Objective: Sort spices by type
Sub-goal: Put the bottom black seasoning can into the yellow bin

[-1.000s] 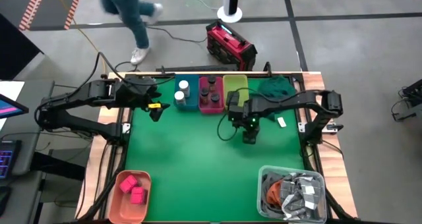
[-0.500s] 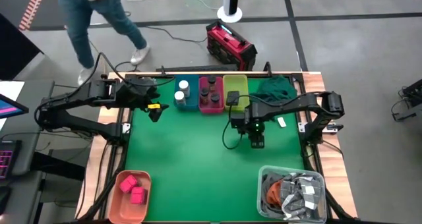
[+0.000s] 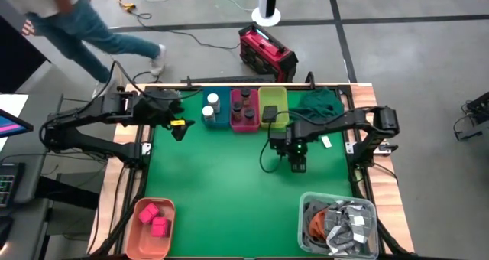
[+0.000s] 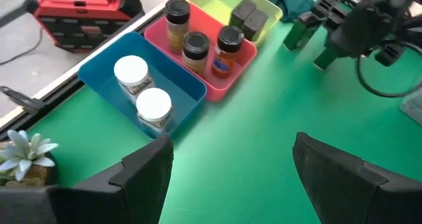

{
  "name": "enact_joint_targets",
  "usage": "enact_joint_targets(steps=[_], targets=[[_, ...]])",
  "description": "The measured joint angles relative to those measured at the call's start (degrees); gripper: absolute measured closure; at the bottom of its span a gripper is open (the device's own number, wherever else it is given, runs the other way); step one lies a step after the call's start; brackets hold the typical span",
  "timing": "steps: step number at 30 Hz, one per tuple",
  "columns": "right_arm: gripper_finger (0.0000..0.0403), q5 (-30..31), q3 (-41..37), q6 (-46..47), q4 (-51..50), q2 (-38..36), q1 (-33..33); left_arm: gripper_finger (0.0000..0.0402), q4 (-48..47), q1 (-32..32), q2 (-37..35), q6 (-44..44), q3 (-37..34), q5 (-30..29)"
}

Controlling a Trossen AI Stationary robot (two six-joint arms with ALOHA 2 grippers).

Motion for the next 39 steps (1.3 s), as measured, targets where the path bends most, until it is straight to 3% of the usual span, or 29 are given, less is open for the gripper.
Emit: enact_joint_targets(steps=[6,13,17,25,32,39], targets=[[0.0259,-1.78,0.8,1.75,-0.48,-0.22,1.2,0.0102,0.06,0.0,-0.45,0.61,0.0,-3.13],[0.0248,-2.04,11.04,1.5,-2.71,-0.16,2.58,0.0102,2.07,0.0,-0.42,1.11,0.0,-4.58],[0.0227,1.81,20.04,-1.38,-2.52,-0.16,0.93,0.0102,3.58,0.01,-0.41,1.12,0.0,-4.61],[0.0249,10.6,31.5,-11.27,3.16,-0.19,-11.04,0.0102,3.52,0.0,-0.39,-0.43,0.0,-4.59],[0.023,10.69,32.02,-16.44,5.93,2.03,-24.18,0.0102,3.8,-0.36,-0.39,-4.02,0.0,-4.59],[0.0236,9.25,41.29,-18.29,-1.24,12.23,-29.42,0.0102,3.83,-0.68,-0.39,-5.99,0.0,-4.5]])
